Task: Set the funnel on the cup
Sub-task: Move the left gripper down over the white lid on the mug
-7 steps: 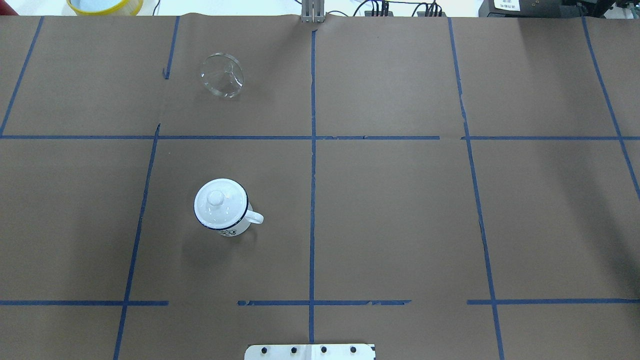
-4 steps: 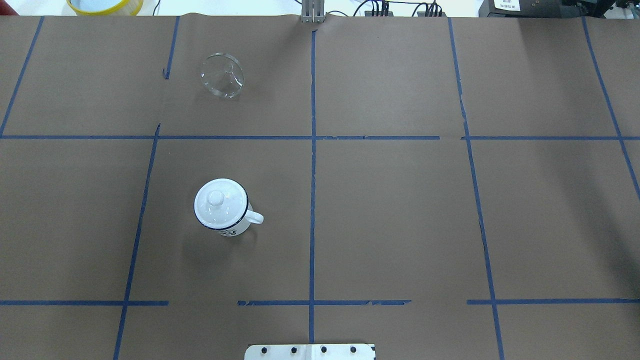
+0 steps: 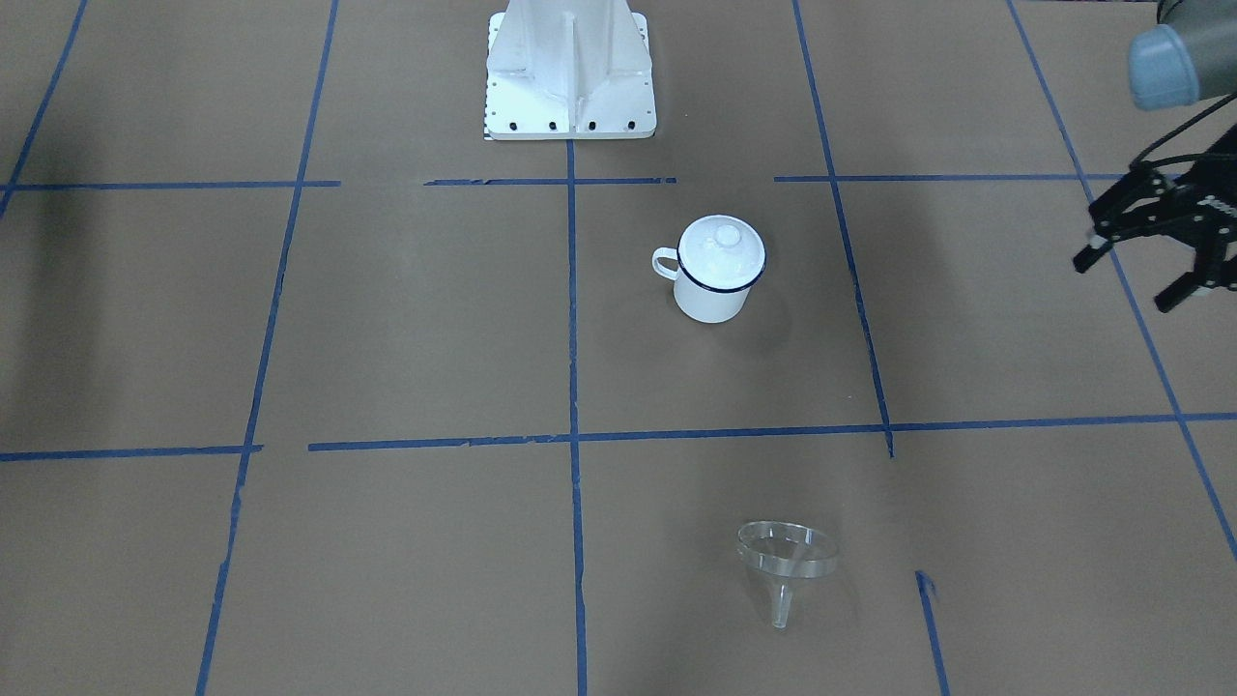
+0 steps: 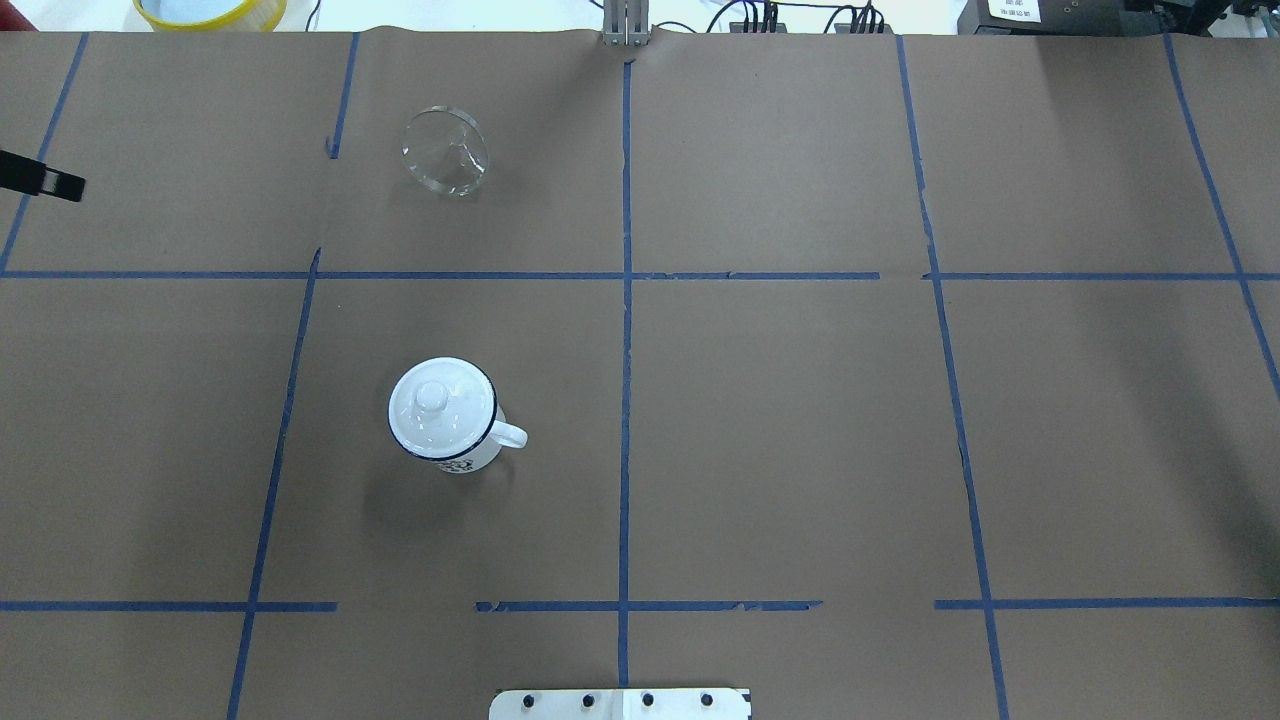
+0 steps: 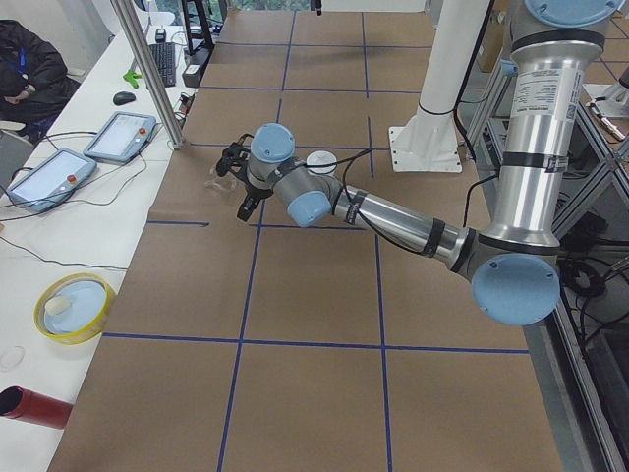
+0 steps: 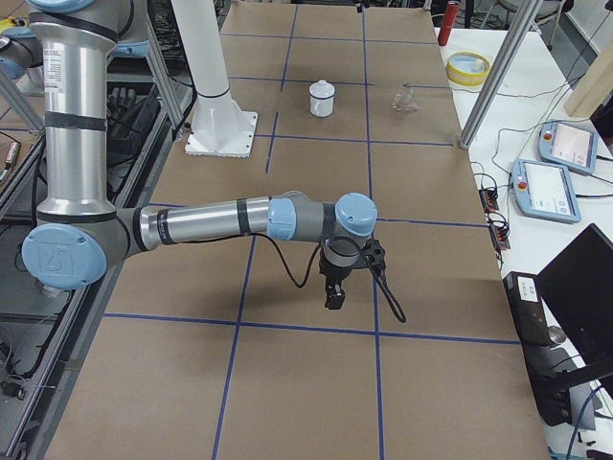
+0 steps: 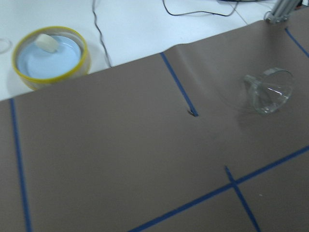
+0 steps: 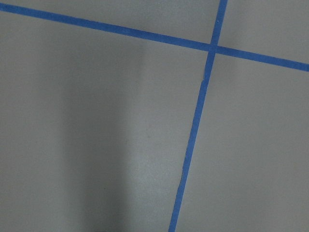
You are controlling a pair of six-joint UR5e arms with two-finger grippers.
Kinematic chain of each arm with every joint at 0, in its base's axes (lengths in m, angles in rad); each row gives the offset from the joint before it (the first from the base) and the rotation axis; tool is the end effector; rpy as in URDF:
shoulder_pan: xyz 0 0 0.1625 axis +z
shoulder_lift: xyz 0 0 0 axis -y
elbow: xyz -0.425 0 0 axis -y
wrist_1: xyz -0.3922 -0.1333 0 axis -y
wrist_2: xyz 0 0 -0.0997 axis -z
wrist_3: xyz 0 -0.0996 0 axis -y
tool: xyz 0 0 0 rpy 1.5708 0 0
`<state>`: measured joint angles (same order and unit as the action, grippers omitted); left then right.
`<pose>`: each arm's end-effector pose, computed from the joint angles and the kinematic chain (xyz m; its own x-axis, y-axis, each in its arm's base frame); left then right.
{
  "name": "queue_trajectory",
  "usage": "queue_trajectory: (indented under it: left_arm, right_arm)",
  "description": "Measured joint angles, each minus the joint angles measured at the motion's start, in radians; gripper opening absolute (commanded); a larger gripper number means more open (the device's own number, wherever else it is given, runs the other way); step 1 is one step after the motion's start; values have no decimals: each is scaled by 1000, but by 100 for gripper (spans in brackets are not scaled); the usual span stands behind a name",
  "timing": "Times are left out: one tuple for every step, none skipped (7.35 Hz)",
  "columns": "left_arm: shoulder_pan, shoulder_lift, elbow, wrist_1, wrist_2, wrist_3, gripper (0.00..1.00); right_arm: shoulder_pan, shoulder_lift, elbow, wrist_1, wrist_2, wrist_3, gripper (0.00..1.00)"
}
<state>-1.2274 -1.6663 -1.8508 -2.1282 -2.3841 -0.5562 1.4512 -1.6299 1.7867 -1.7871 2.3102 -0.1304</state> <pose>0.1176 -0.5099 0.4024 0.4884 0.3672 -0.7916 0.0676 0.8885 0.4538 0.0111 -0.4621 0.6049 0.7166 -0.1768 0.6747 0.2141 0.9764 0.0285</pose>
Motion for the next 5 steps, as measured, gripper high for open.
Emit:
queue_trajectory:
  left_arm:
    - [95, -10, -48, 19, 54, -136, 100]
    - [191, -30, -100, 69, 121, -260, 100]
    - [289, -82, -143, 158, 196, -382, 100]
    - [383, -160, -164, 281, 281, -480, 100]
    - [452, -247, -172, 419, 350, -538, 100]
  right_arm:
    - [0, 0, 0, 0, 0, 0, 100]
    - [0, 0, 0, 0, 0, 0, 100]
    - [0, 0, 0, 0, 0, 0, 100]
    - [0, 1, 0, 0, 0, 0, 100]
    - [0, 1, 0, 0, 0, 0, 100]
